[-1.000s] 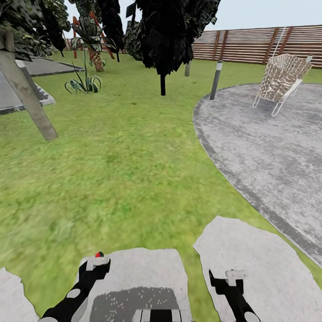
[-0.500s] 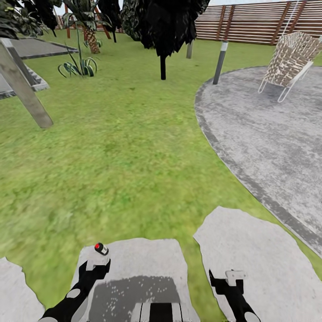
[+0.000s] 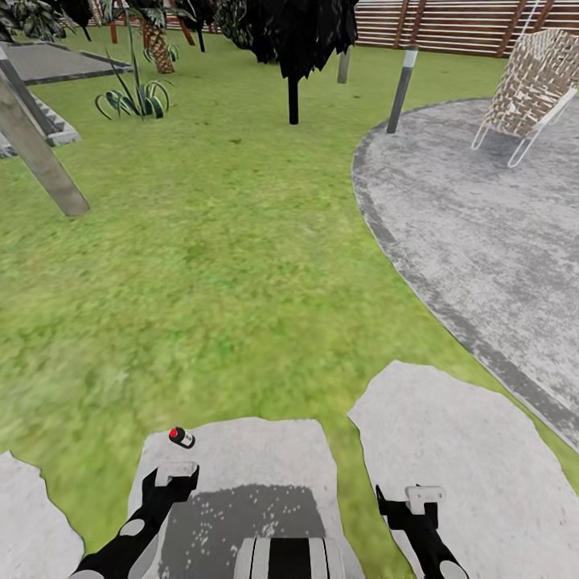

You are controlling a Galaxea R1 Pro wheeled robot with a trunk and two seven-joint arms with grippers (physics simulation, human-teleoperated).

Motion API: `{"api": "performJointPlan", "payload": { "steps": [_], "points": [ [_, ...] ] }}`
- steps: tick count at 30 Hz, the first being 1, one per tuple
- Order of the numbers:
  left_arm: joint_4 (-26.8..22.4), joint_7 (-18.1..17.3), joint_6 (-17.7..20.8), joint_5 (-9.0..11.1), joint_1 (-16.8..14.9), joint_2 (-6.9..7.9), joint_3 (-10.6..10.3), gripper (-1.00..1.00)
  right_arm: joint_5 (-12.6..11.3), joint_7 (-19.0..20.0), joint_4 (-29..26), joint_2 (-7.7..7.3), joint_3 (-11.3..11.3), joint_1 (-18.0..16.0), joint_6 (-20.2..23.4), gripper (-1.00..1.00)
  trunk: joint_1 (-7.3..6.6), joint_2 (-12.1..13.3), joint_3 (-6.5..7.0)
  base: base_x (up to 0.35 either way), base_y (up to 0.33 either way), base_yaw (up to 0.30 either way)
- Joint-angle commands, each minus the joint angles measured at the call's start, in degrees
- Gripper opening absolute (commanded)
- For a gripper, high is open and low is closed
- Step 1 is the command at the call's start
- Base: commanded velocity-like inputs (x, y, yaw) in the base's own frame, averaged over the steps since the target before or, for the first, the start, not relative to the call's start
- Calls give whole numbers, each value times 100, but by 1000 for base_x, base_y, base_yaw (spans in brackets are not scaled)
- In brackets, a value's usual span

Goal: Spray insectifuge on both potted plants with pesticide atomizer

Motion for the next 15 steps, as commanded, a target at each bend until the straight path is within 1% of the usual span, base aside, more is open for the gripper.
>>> {"api": "performJointPlan", "payload": {
  "steps": [1, 5, 10, 15],
  "points": [
    [2, -8, -23, -2, -2, -3, 16, 100, 0, -3, 3, -2, 0, -4, -17, 100, -1, -1, -4, 0, 0, 0],
    [4, -4, -34, -4, -2, -9, 16, 100, 0, -3, 3, 0, 0, -1, -17, 100, -1, -1, -6, 32, 0, 0],
    [-3, 11, -39, 37, -2, -11, 50, 100, 0, -3, 3, -1, -2, -2, -17, 100, -1, -1, -7, 227, 0, 0],
    [-4, 18, -40, 52, -2, -3, 59, 100, 0, -3, 3, 1, -2, -1, -18, 100, -1, -1, -7, 57, 0, 0]
  ]
}}
